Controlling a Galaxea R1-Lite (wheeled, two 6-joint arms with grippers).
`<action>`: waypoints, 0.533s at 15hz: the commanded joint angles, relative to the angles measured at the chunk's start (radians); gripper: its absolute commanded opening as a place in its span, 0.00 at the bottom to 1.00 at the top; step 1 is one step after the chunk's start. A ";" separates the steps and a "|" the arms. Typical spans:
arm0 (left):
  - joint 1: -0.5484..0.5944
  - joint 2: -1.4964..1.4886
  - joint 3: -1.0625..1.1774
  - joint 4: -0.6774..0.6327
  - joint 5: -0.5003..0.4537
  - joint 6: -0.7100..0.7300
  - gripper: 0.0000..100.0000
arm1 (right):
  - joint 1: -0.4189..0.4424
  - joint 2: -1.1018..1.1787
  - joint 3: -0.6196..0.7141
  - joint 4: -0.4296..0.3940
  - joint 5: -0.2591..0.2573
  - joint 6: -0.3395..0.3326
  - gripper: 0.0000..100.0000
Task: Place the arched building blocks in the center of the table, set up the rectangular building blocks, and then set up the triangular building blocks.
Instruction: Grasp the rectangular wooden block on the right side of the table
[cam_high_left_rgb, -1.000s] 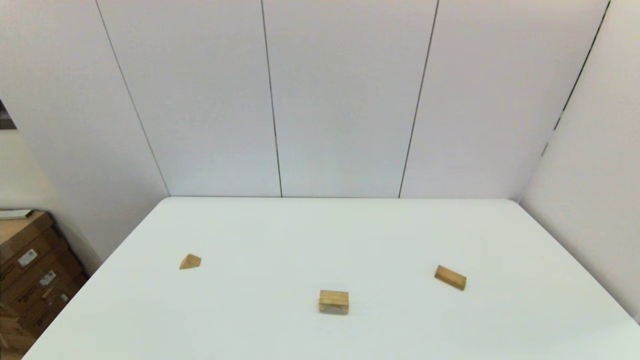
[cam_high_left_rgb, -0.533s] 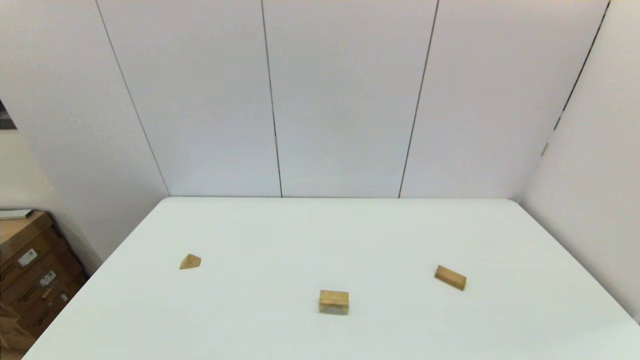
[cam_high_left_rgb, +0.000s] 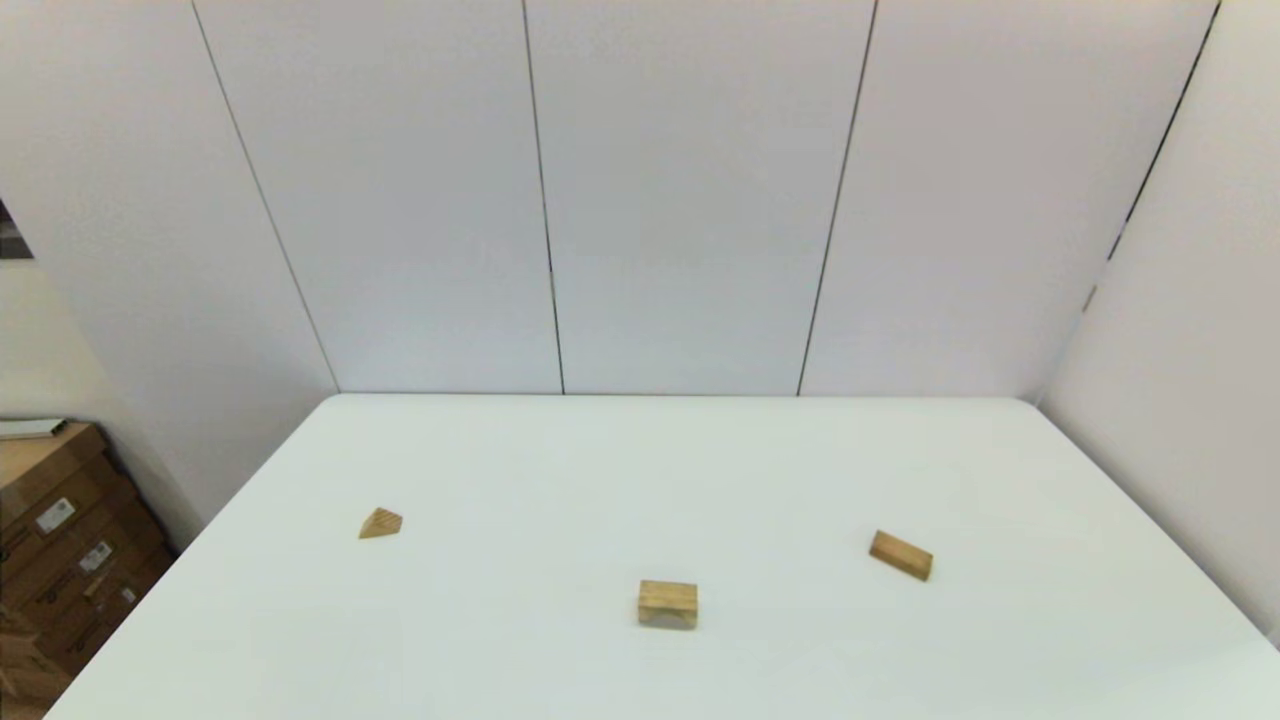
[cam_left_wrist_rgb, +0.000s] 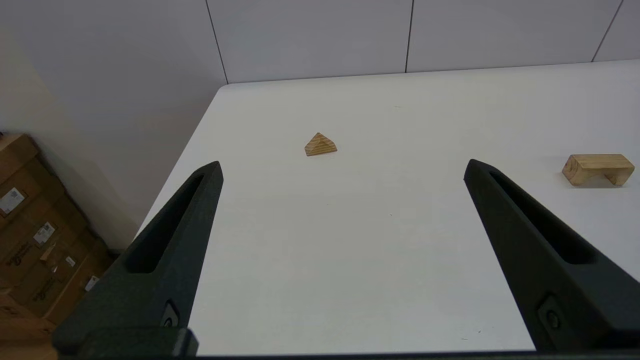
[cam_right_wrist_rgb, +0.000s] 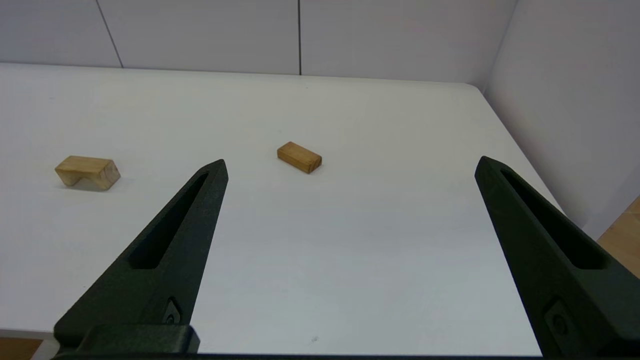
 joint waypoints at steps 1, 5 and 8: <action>0.000 0.002 0.000 0.000 0.000 0.000 1.00 | 0.000 -0.001 0.002 0.000 0.001 0.000 1.00; 0.000 0.002 0.000 0.000 0.000 0.000 1.00 | 0.000 -0.001 0.002 0.000 0.001 0.000 1.00; 0.000 0.002 0.000 0.000 0.000 0.000 1.00 | 0.000 -0.001 0.002 -0.002 -0.003 -0.003 1.00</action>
